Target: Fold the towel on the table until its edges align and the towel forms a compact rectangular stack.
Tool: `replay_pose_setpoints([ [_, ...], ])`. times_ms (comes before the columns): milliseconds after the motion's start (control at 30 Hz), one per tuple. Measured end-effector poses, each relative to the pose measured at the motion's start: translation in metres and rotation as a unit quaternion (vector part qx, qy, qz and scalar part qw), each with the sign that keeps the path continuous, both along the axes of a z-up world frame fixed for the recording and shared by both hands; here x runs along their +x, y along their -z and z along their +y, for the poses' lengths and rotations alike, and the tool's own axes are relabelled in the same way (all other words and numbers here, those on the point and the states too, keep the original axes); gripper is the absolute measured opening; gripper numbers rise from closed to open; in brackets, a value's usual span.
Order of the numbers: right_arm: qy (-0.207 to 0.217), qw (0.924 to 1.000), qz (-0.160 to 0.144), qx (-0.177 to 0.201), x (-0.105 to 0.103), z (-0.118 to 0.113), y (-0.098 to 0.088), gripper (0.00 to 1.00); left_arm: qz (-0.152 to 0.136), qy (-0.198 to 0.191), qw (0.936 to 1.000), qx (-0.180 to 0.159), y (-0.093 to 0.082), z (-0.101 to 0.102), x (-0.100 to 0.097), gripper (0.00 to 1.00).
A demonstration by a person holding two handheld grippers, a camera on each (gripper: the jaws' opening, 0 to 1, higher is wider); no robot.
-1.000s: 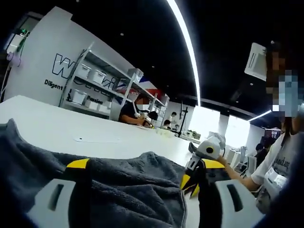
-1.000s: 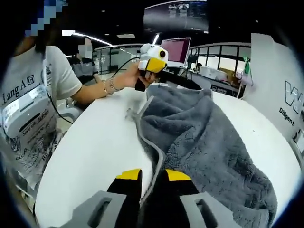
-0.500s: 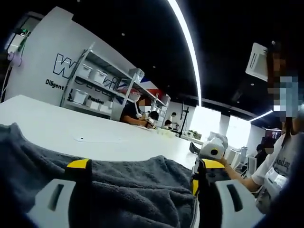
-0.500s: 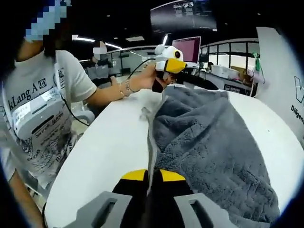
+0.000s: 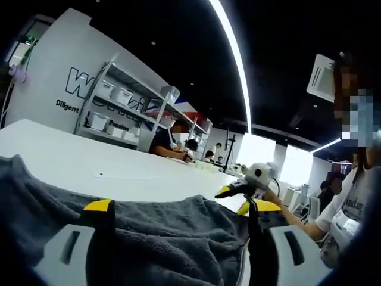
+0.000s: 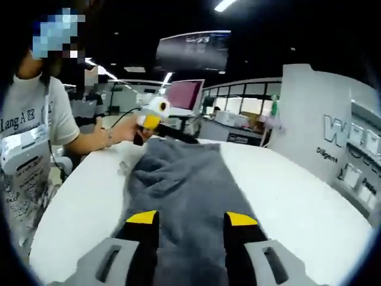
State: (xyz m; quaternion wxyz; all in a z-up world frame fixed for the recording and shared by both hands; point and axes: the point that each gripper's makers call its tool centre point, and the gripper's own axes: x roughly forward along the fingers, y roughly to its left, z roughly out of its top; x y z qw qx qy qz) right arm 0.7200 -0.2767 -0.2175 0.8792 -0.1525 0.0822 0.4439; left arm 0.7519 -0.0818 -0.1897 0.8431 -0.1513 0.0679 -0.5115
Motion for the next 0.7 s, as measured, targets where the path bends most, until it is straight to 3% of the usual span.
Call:
replay_pose_setpoints([
  [100, 0.093, 0.9955, -0.019, -0.001, 0.023, -0.04, -0.006, 0.38, 0.0, -0.001, 1.0, -0.001, 0.0, 0.0, 0.0, 0.97],
  [167, 0.142, 0.9897, -0.012, 0.014, 0.031, -0.062, -0.008, 0.32, 0.0, -0.001, 1.0, -0.001, 0.0, 0.001, 0.001, 0.97],
  [267, 0.216, 0.9756, -0.003, 0.041, 0.041, -0.1, -0.009, 0.3, 0.001, -0.002, 1.0, -0.001, 0.0, 0.001, 0.001, 0.97],
  [333, 0.256, 0.9661, -0.001, 0.03, 0.042, -0.123, -0.004, 0.3, 0.001, -0.002, 1.0, 0.0, 0.0, 0.001, 0.002, 0.97],
  [400, 0.298, 0.9541, 0.024, 0.022, 0.042, -0.142, 0.008, 0.29, 0.002, -0.002, 1.0, 0.002, 0.001, 0.001, 0.003, 0.97],
  [533, 0.33, 0.9417, 0.066, -0.01, 0.042, -0.156, 0.033, 0.28, 0.003, -0.003, 1.0, 0.006, 0.004, 0.001, 0.004, 0.97],
  [700, 0.324, 0.9403, 0.101, -0.028, 0.045, -0.151, 0.056, 0.28, 0.005, 0.001, 0.9999, 0.011, 0.005, 0.001, 0.004, 0.97],
])
